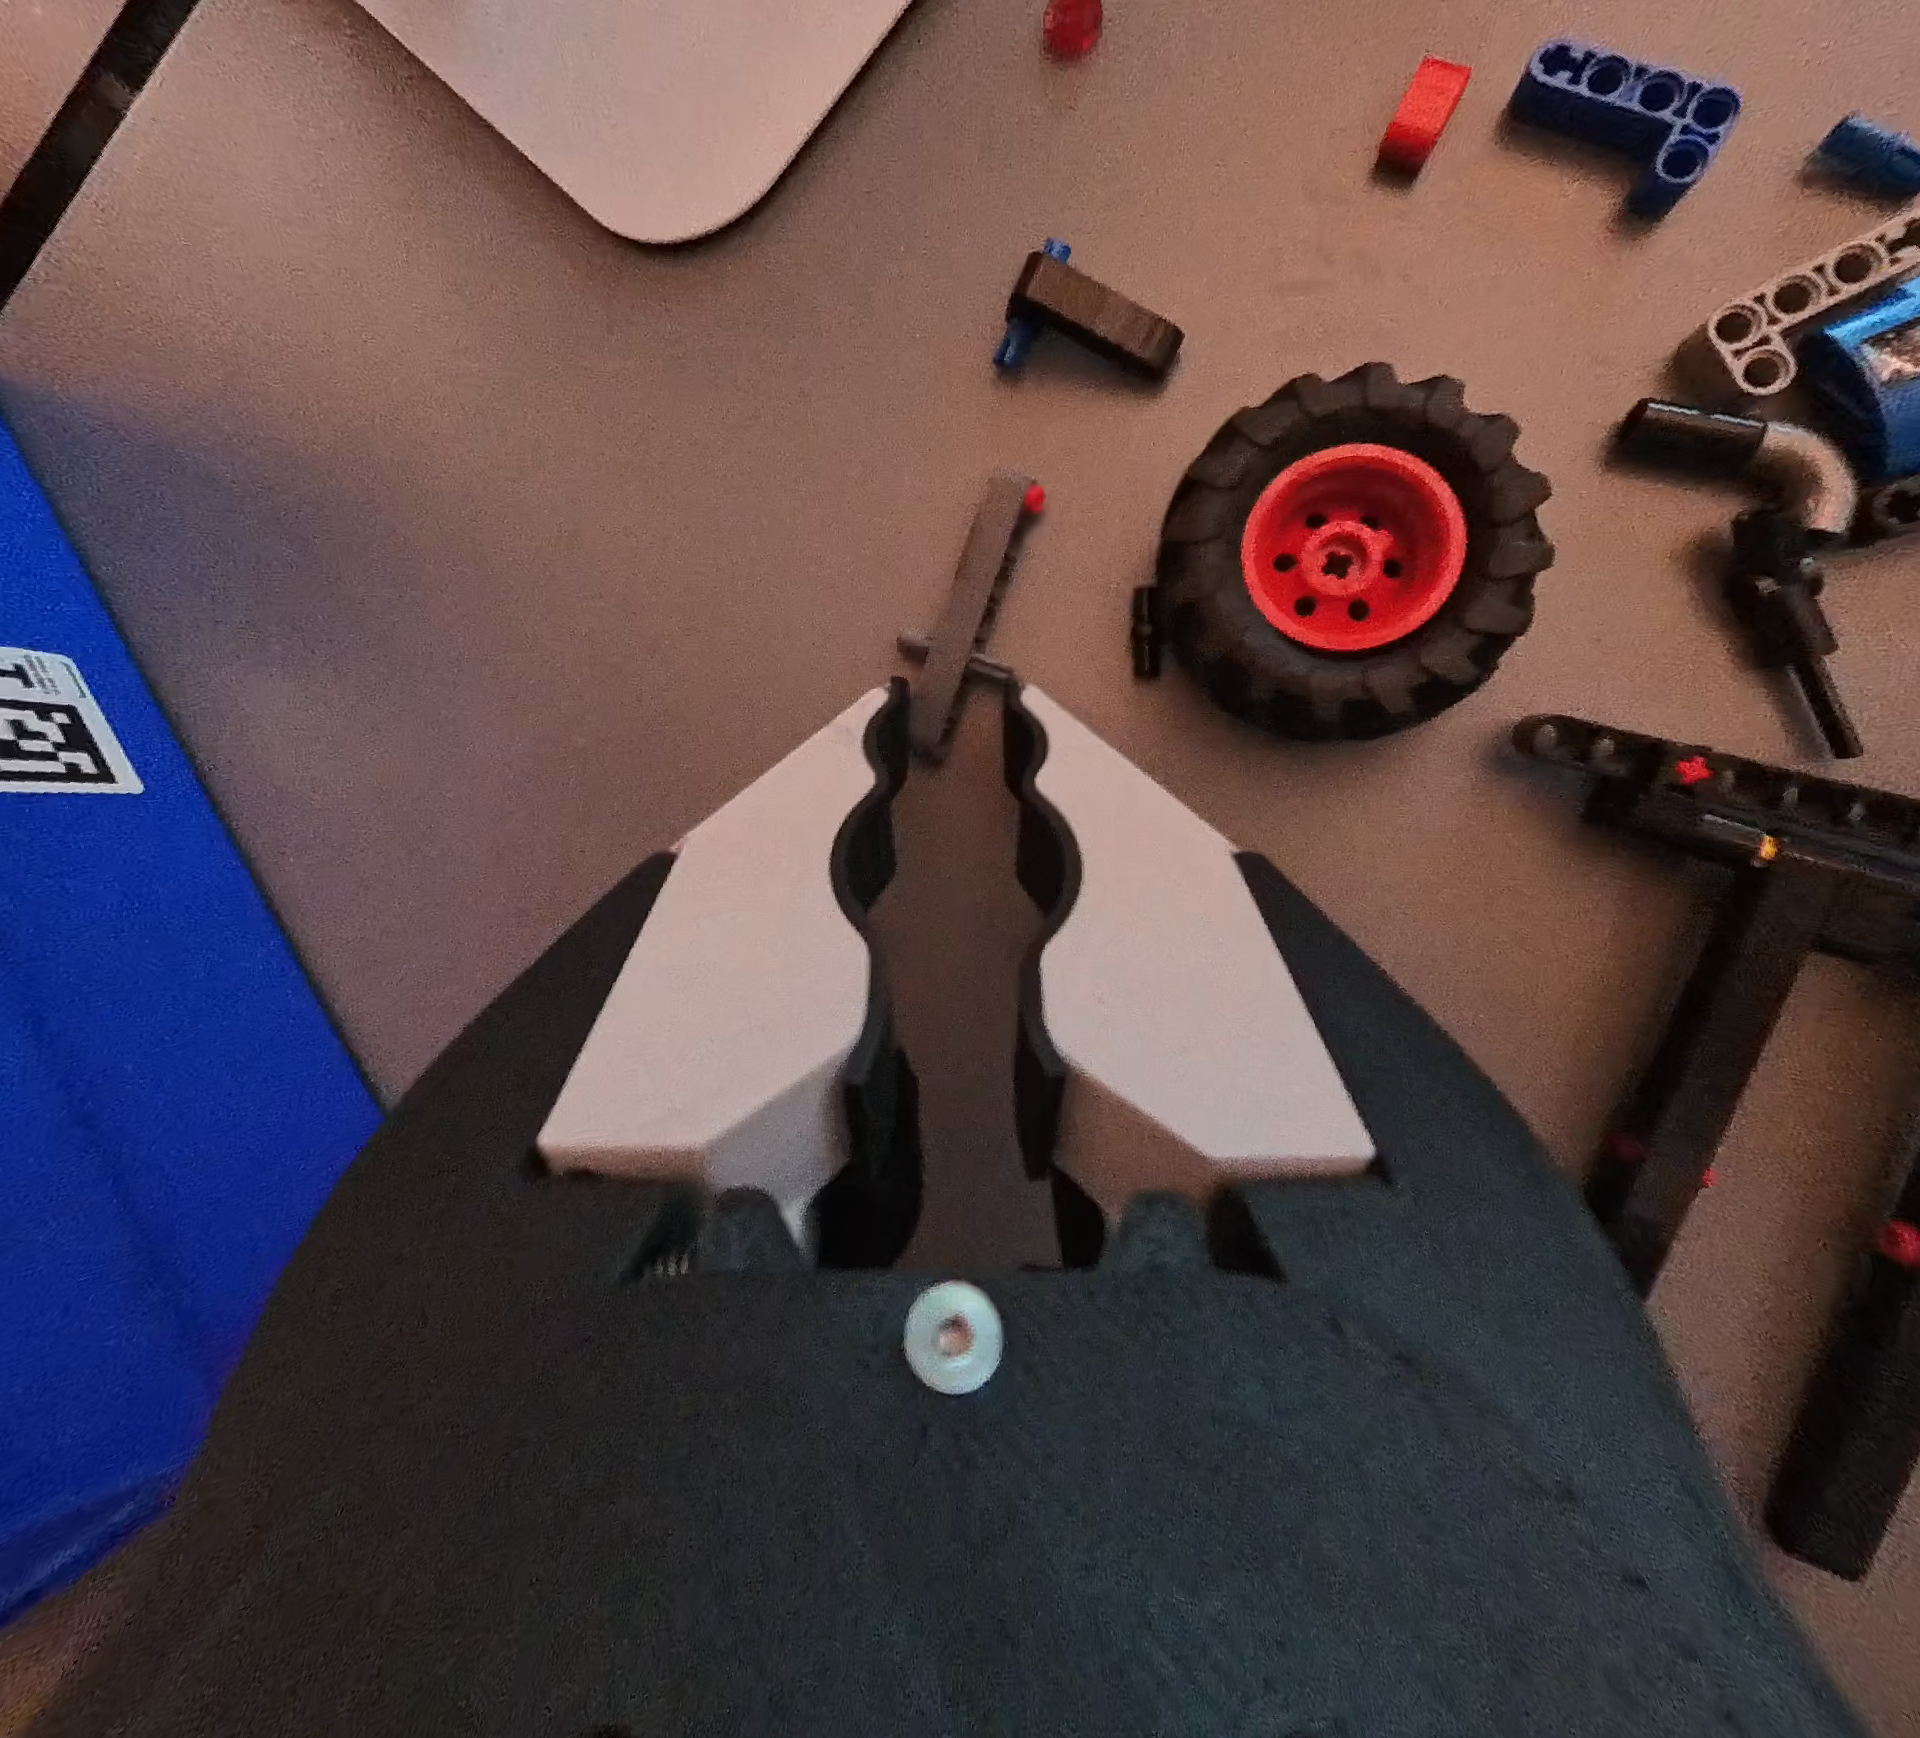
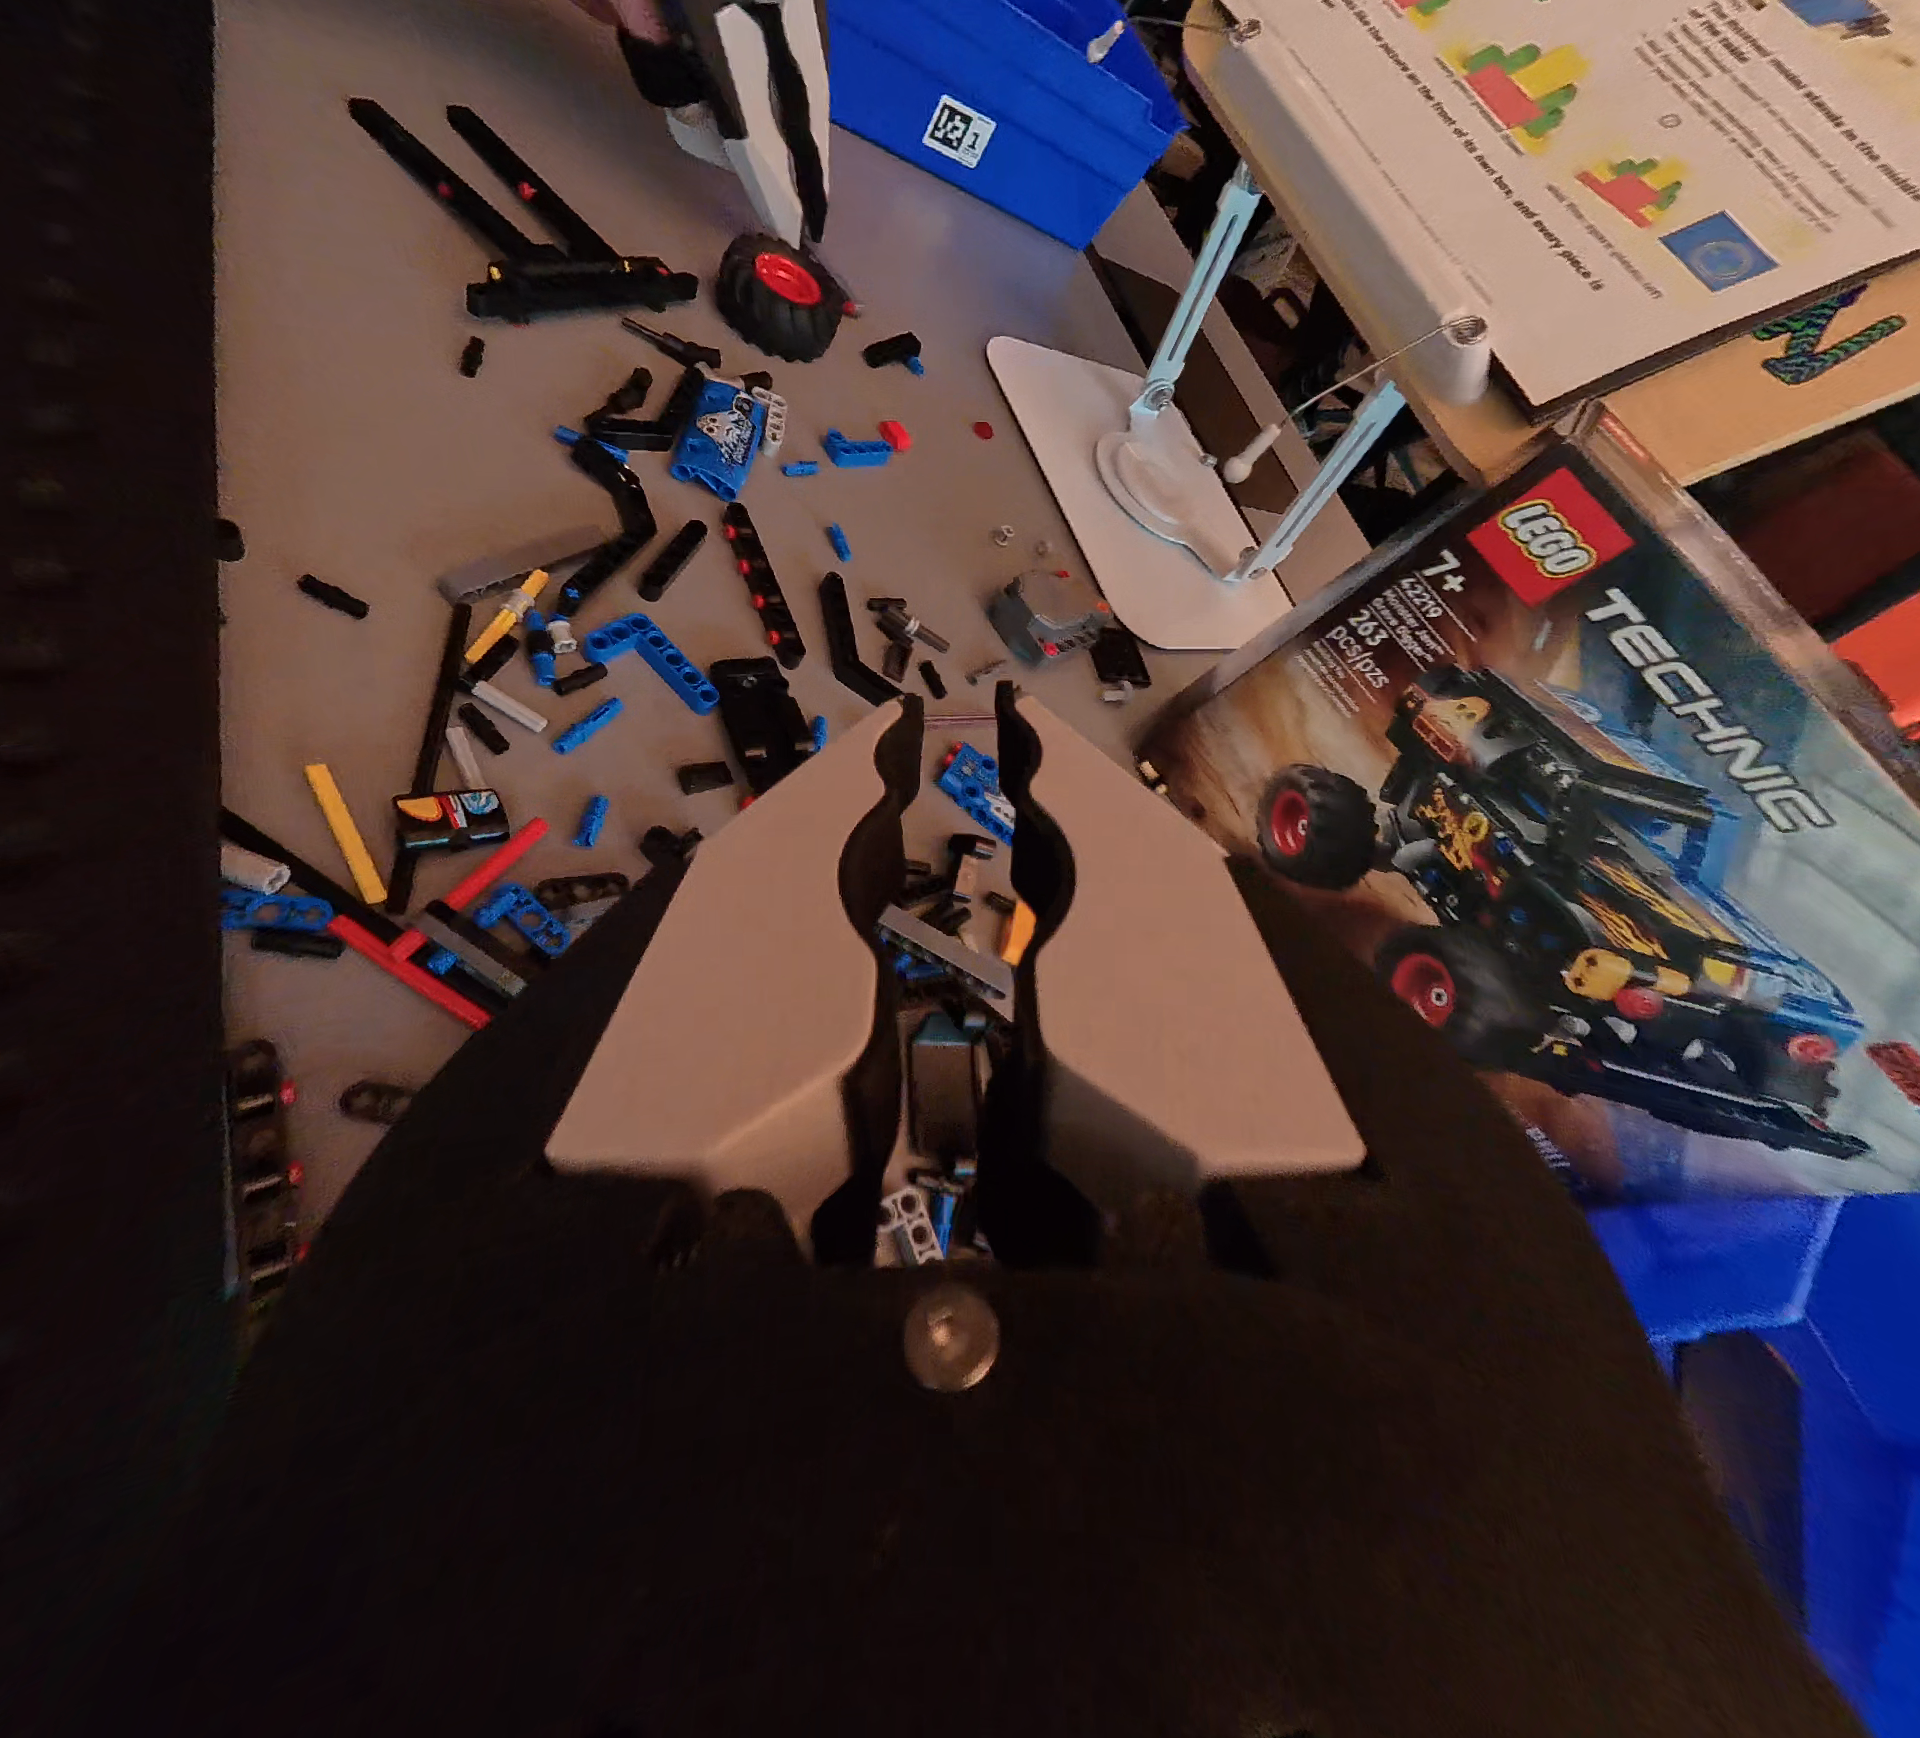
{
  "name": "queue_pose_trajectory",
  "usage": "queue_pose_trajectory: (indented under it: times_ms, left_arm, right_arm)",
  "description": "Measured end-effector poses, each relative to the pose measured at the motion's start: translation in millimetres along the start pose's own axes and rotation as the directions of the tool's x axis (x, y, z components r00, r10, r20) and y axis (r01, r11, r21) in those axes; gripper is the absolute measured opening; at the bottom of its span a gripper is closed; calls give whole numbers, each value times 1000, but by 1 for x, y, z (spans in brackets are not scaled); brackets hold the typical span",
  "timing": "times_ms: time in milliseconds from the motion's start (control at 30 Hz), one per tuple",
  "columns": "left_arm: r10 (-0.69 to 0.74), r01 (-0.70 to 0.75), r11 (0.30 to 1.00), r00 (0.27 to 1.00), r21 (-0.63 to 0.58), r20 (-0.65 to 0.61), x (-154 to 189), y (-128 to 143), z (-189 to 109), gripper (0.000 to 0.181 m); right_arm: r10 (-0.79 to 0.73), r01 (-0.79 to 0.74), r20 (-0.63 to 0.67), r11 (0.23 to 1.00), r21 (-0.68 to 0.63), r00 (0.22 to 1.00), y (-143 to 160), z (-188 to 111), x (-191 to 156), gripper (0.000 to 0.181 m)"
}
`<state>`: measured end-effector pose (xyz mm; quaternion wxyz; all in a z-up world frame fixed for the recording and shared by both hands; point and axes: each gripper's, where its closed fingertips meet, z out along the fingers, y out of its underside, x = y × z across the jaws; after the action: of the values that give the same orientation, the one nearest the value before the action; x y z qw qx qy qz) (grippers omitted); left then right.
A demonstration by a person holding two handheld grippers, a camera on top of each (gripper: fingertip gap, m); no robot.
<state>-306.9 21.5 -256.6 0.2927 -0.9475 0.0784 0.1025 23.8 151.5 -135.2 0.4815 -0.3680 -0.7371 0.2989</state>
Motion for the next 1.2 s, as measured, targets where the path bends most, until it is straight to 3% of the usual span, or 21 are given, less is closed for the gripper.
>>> queue_pose_trajectory:
  times_ms: [33, 233, 400, 567, 733, 833, 967, 1033, 1200]
  left_arm:
    - [-9, 9, 1000, 1000, -3, -14, 0, 2, 2, 6]
    - [32, -34, 997, 999, 69, 27, 3, -9, -2, 5]
    - [134, -157, 970, 982, 185, 130, 19, -46, -39, 5]
    - [318, -373, 871, 924, 320, 214, 87, -119, -84, 5]
    - [506, -557, 757, 831, 342, 232, 172, -164, -85, 6]
    - [577, -625, 702, 780, 341, 241, 204, -178, -81, 5]
    - [602, -652, 657, 756, 379, 257, 226, -191, -83, 5]
    - [612, -660, 646, 748, 384, 256, 233, -193, -81, 5]
    - [611, -647, 646, 756, 405, 233, 241, -195, -79, 5]
  right_arm:
    - [2, -2, 5, 1000, 4, 1000, 1, 3, -2, 12]
    - [73, -74, 35, 997, 22, 997, 20, 8, -3, 11]
    - [89, -90, 16, 994, 56, 996, 14, 8, 1, 15]
    - [6, -6, 8, 996, 84, 1000, -18, 19, -10, 28]
    - [-118, 121, -42, 988, 92, 992, -47, 40, -20, 40]
    - [-153, 156, -51, 986, 56, 987, -44, 54, -22, 44]
    - [-154, 156, -55, 987, 40, 987, -32, 57, -21, 35]
    - [-151, 154, -55, 987, 50, 987, -31, 55, -21, 21]
    - [-143, 145, -40, 988, 48, 989, -23, 55, -22, 19]
